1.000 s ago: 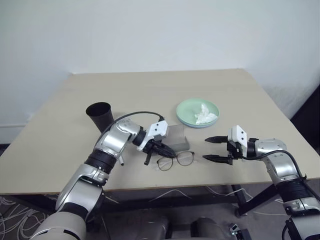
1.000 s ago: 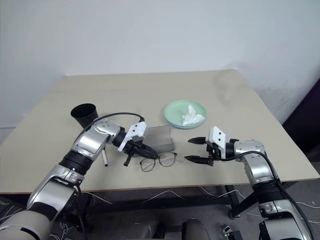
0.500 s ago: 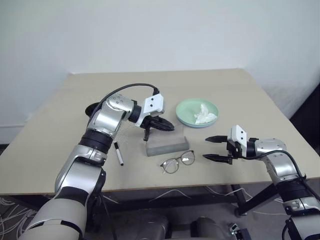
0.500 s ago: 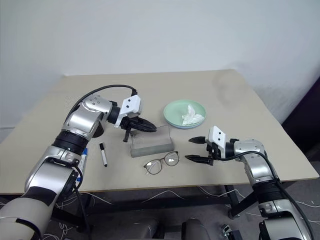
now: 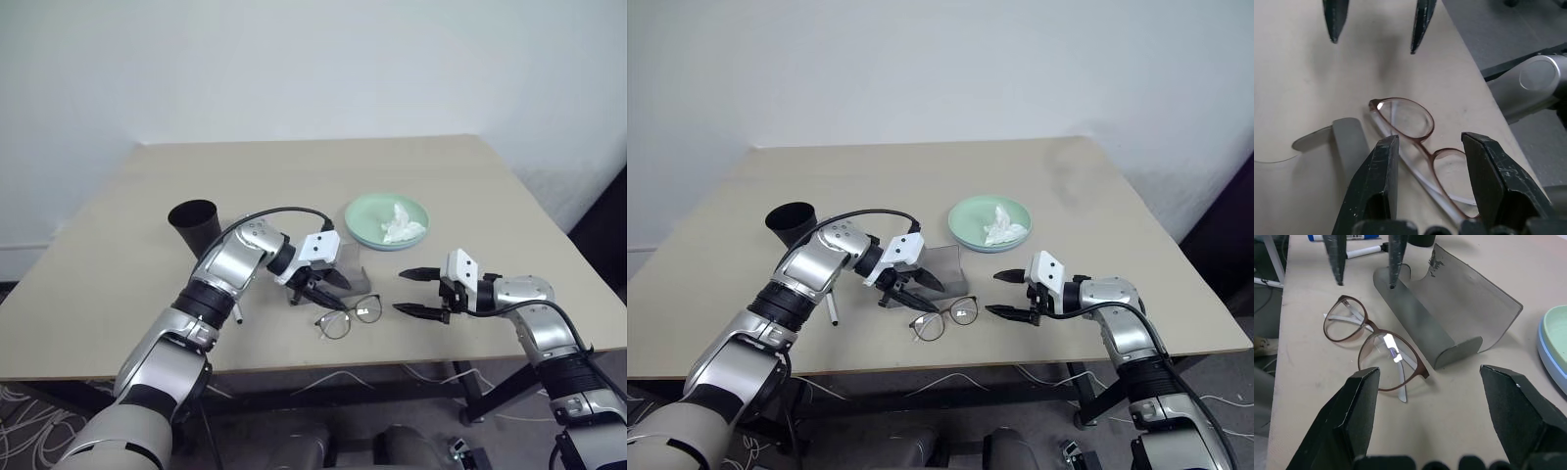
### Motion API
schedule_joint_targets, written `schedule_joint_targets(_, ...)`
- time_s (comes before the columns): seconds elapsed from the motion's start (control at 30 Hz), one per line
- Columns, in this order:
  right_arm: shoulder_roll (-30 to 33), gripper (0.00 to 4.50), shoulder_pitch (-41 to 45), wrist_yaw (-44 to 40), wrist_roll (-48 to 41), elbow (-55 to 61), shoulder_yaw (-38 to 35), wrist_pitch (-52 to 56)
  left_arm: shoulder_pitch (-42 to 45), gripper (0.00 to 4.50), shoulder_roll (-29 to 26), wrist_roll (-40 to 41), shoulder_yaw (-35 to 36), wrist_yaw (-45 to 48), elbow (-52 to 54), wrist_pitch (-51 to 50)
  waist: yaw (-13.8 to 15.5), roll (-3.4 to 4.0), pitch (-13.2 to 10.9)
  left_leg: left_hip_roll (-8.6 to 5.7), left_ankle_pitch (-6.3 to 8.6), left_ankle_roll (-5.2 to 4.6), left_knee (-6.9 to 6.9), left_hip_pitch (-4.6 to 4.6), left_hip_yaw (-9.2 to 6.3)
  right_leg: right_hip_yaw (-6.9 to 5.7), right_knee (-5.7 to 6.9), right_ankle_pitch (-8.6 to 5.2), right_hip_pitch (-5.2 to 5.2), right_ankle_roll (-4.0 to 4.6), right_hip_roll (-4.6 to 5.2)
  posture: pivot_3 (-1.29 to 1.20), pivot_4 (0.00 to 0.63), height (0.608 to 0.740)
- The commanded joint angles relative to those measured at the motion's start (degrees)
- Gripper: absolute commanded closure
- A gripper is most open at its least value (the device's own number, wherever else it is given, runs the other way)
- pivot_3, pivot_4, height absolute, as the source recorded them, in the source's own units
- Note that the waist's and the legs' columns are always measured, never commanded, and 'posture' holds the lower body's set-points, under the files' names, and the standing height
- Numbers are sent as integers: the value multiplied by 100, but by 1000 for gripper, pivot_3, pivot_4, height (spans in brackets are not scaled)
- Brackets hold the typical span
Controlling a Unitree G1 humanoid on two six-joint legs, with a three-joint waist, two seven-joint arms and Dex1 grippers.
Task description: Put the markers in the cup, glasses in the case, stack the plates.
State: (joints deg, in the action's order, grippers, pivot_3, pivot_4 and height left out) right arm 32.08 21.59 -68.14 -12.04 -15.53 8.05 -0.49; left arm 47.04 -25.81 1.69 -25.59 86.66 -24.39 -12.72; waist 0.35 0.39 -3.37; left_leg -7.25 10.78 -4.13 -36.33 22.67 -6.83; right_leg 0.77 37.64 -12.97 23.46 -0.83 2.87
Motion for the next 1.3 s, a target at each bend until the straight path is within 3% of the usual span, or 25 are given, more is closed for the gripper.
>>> schedule_joint_targets(0.03,-76,940,40,77,0,57,-44,-147,43,2426,123,-110,-76,-93,-26,-31,1,0,0,0,0,0,0,0,0,0,0,0,0,0,0,0,0,736)
schedule_joint_targets(0.37,-151,940,-92,171,78,57,-47,-267,165,2426,432,-413,-223,-301,-856,64,0,-1,0,0,0,0,-3,1,0,0,0,0,0,-1,-1,0,0,736)
schedule_joint_targets(0.87,-185,940,-178,281,155,-43,-25,-386,233,2426,726,-461,-146,-482,-1189,-50,-3,-2,-1,0,0,-1,-9,2,-1,-2,1,0,-2,-1,0,0,0,736)
schedule_joint_targets(0.97,-188,940,-176,284,178,-79,-25,-415,235,2965,731,-463,-131,-539,-1221,-34,-2,-2,-1,0,0,-1,-9,2,-1,-2,1,0,-2,-1,0,0,0,736)
schedule_joint_targets(1.13,-192,940,-155,287,215,-141,-17,-457,231,4460,707,-436,-113,-515,-1180,-4,-2,-1,0,0,0,-1,-14,-1,-2,-4,3,1,-9,-1,0,0,0,736)
schedule_joint_targets(1.3,-195,940,-125,297,259,-185,-17,-483,197,4460,647,-393,-106,-426,-982,32,-3,-1,0,0,1,-1,-19,-2,-2,-4,4,0,-11,0,0,0,0,736)
